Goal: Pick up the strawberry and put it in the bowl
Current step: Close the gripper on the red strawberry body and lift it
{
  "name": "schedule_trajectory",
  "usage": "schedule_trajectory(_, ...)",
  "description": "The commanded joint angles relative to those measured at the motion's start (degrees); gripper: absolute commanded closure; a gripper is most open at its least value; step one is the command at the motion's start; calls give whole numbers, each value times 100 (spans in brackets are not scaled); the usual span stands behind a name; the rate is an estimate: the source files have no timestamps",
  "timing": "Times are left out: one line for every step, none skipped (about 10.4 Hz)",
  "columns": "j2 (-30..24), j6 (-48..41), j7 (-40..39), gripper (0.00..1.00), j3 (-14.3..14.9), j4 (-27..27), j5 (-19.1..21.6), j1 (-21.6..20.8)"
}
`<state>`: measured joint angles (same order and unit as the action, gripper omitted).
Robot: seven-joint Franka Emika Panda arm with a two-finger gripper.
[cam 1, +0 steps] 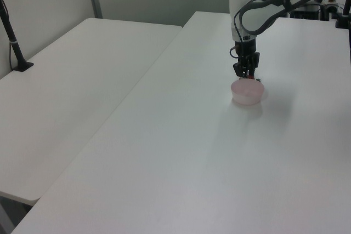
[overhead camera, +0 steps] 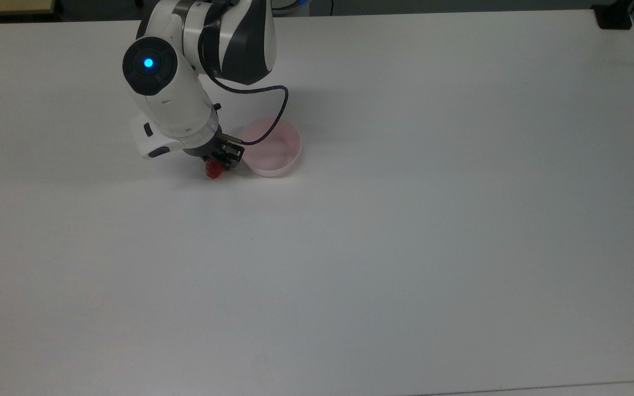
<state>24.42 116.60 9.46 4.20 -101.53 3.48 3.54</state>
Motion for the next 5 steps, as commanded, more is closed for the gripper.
schedule_trajectory(-217,73,12,62,28,-51,39,-11)
schedule_trajectory(-366,47,3,62,28,-51,30,-11)
schedule_trajectory(-550,-40,-5,62,2,-42,30,-46)
schedule_trajectory(-744,-207,-40,62,-111,-16,30,-72)
schedule_trajectory(-902,-400,-136,62,-312,-7,21,-64)
